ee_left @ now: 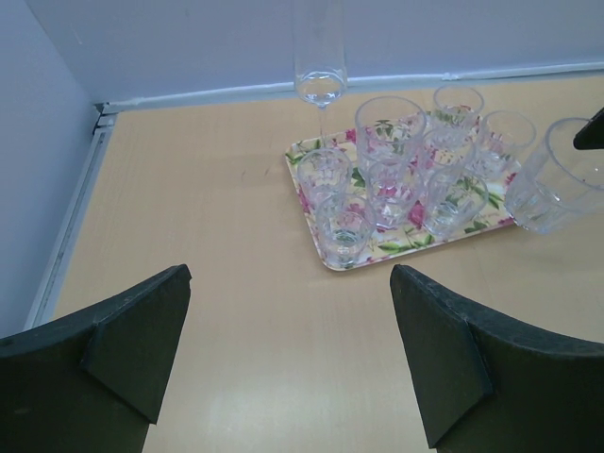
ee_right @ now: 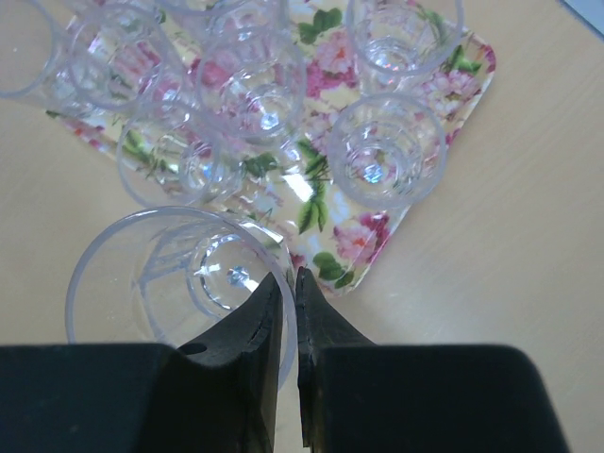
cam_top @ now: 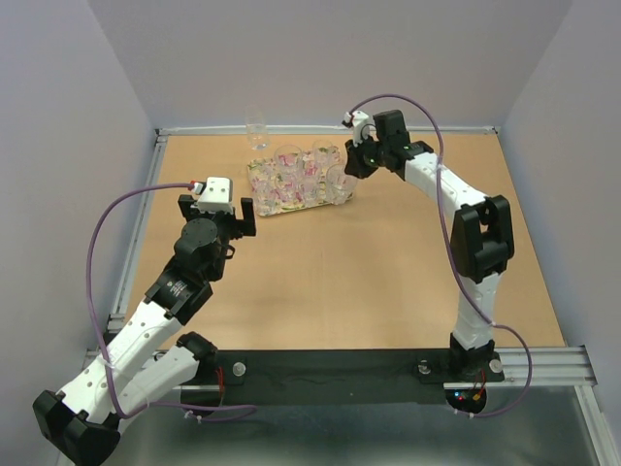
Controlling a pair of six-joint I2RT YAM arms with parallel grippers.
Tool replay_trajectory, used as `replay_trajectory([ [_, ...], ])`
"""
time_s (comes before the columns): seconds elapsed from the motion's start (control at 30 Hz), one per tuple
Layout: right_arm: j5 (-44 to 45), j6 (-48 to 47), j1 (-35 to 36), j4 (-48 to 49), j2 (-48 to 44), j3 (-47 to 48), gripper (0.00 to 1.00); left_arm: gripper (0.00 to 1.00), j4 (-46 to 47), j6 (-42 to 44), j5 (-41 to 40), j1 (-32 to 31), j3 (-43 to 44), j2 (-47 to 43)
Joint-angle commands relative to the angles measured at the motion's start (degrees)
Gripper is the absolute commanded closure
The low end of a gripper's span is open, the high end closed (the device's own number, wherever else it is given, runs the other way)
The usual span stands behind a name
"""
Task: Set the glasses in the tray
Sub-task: Place the glass into the tray
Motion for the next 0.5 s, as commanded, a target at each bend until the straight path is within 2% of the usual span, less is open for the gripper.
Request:
replay_trajectory([
  [0.0, 5.25, 5.98, 0.78, 2.53, 3.37, 6.74, 0.99, 0.01, 3.23, 0.11, -1.67, 0.32, -0.52, -0.43],
  [0.2, 11.23, 9.95, 1.57, 4.46, 6.81, 9.48, 1.00, 0.01, 3.32, 0.20, -2.03, 0.32, -0.70, -0.34],
  [0.47, 14.84, 13.47, 2.01, 7.01, 9.71, 10.35, 1.00, 0.01, 3.41, 0.29, -1.94, 0.41, -0.70, -0.08],
])
